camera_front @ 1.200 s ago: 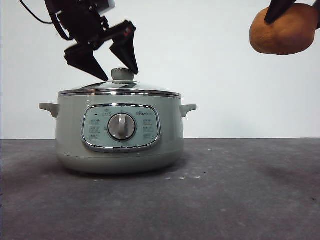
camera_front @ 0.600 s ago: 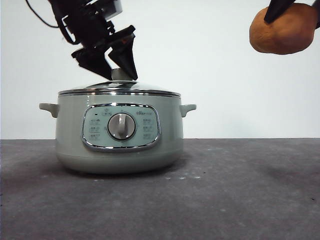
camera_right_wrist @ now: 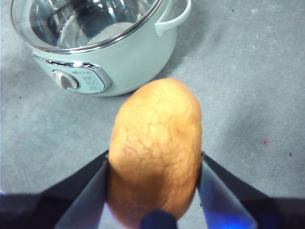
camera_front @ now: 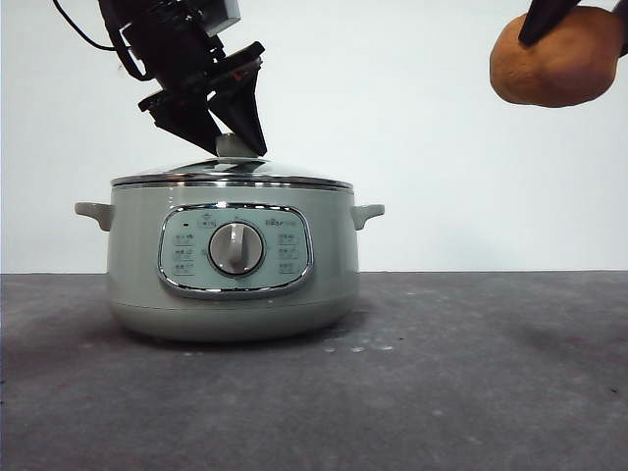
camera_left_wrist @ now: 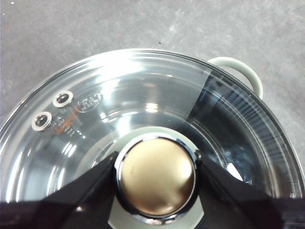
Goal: Pick up the potato,open the lid,put the potato in the pot,close the lid
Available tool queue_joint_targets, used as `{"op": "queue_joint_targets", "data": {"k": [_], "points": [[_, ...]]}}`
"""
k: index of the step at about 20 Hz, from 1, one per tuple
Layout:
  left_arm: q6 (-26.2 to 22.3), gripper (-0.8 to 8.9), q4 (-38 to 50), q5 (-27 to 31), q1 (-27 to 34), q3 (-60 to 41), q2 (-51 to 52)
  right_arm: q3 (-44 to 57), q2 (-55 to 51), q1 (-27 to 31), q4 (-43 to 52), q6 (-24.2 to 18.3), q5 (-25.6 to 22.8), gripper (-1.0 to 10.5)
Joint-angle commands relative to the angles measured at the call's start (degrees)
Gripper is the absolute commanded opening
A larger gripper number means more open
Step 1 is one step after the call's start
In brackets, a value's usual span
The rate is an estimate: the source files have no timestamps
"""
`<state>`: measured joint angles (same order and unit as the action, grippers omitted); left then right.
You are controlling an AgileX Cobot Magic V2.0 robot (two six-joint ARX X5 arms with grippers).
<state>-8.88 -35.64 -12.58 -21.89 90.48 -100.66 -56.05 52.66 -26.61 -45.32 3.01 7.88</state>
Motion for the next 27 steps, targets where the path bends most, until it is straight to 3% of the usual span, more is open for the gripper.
{"op": "queue_joint_targets", "data": {"k": [1, 13, 20, 27], "points": [[1.4, -0.08, -1.6, 0.1, 0.3, 0.7, 1.2, 0.0, 0.0, 0.0, 0.5, 0.0, 0.0, -0.1], [1.3, -0.08, -3.3, -1.1, 2.8, 0.8, 17.6, 0.0, 0.4, 0.0, 6.2, 0.0, 0.1, -0.1], [0.1, -0.08, -11.8, -1.4, 7.7, 0.8, 29.4, -0.8, 10.3, -0.1, 20.8, 1.5, 7.0, -0.1], [-0.2, -0.08, -14.9, -2.8, 8.6, -3.9, 37.6, -22.3, 30.3, -1.7, 16.1, -0.9, 9.3, -0.1]]}}
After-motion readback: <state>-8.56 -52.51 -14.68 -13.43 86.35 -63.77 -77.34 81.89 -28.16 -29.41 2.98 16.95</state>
